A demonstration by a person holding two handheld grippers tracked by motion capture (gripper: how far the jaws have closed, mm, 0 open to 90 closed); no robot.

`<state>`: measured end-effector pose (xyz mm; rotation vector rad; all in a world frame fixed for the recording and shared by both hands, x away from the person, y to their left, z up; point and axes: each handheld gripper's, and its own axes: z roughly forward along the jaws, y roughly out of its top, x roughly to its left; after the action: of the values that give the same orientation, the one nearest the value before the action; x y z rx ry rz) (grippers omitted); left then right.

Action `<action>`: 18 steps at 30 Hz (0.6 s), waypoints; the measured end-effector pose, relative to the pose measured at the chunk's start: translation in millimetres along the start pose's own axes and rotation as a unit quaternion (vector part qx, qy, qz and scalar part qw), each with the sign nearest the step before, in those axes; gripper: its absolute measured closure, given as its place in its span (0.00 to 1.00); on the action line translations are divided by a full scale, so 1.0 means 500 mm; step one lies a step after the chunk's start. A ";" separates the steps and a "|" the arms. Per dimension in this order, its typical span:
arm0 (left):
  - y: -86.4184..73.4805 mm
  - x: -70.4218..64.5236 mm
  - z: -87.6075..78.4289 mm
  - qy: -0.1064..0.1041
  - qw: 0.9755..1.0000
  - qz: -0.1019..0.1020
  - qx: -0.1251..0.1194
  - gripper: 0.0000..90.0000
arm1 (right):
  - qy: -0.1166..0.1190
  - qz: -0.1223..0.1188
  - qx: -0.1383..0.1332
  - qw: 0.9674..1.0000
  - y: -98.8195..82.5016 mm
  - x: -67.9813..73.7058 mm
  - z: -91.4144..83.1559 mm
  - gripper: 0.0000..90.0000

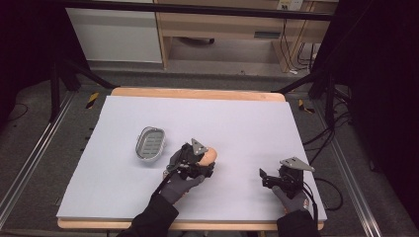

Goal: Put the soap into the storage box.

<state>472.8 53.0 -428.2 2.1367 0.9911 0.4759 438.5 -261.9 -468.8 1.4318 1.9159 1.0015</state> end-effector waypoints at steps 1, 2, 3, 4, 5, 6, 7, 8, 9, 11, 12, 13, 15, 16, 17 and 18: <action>-0.001 0.002 -0.004 0.000 1.000 0.001 -0.001 0.36 | 0.001 0.000 0.000 1.000 0.000 0.000 0.000 0.09; -0.001 0.004 -0.008 0.002 1.000 0.002 0.000 0.36 | 0.002 0.002 0.000 1.000 0.000 0.000 -0.001 0.09; -0.002 0.006 -0.012 0.004 1.000 -0.002 -0.004 0.36 | 0.000 -0.001 0.000 1.000 0.000 0.000 0.000 0.09; -0.002 0.008 -0.015 0.003 1.000 -0.003 -0.005 0.36 | 0.000 -0.001 0.000 1.000 0.000 0.000 0.000 0.09; -0.003 0.012 -0.019 0.004 1.000 0.000 -0.004 0.36 | 0.000 -0.002 0.000 1.000 0.000 0.000 0.000 0.09; -0.003 0.015 -0.023 0.005 1.000 -0.002 -0.005 0.36 | 0.000 -0.002 0.000 1.000 0.000 0.001 0.000 0.09; -0.004 0.017 -0.027 0.005 1.000 -0.004 -0.006 0.36 | 0.000 -0.001 -0.001 1.000 0.000 0.001 0.000 0.09; -0.005 0.021 -0.030 0.005 1.000 -0.006 -0.008 0.36 | 0.000 -0.001 0.000 1.000 0.000 0.001 0.000 0.09; -0.005 0.023 -0.033 0.006 1.000 -0.006 -0.008 0.36 | 0.000 0.000 0.000 1.000 0.000 0.001 0.000 0.09; -0.006 0.028 -0.038 0.009 1.000 -0.007 -0.008 0.36 | 0.000 -0.001 -0.001 1.000 0.001 0.001 0.000 0.09; -0.007 0.031 -0.040 0.009 1.000 -0.008 -0.009 0.36 | 0.000 -0.001 -0.001 1.000 0.001 0.001 0.000 0.09; -0.008 0.034 -0.043 0.010 1.000 -0.012 -0.010 0.36 | 0.000 -0.001 -0.001 1.000 0.001 0.001 0.000 0.09; -0.009 0.041 -0.049 0.010 1.000 -0.011 -0.010 0.36 | 0.000 -0.001 0.000 1.000 0.001 0.001 0.000 0.09; -0.010 0.043 -0.051 0.011 1.000 -0.012 -0.011 0.36 | 0.000 0.000 0.000 1.000 0.001 0.002 0.000 0.09; -0.011 0.047 -0.053 0.012 1.000 -0.012 -0.012 0.36 | 0.000 -0.001 0.000 1.000 0.001 0.001 0.000 0.09; -0.012 0.049 -0.056 0.013 1.000 -0.014 -0.011 0.36 | 0.000 -0.001 0.001 1.000 0.001 0.001 0.000 0.09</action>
<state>469.2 87.2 -413.3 2.0992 1.0242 0.4990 438.5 -261.1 -468.7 1.4309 1.9176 0.9997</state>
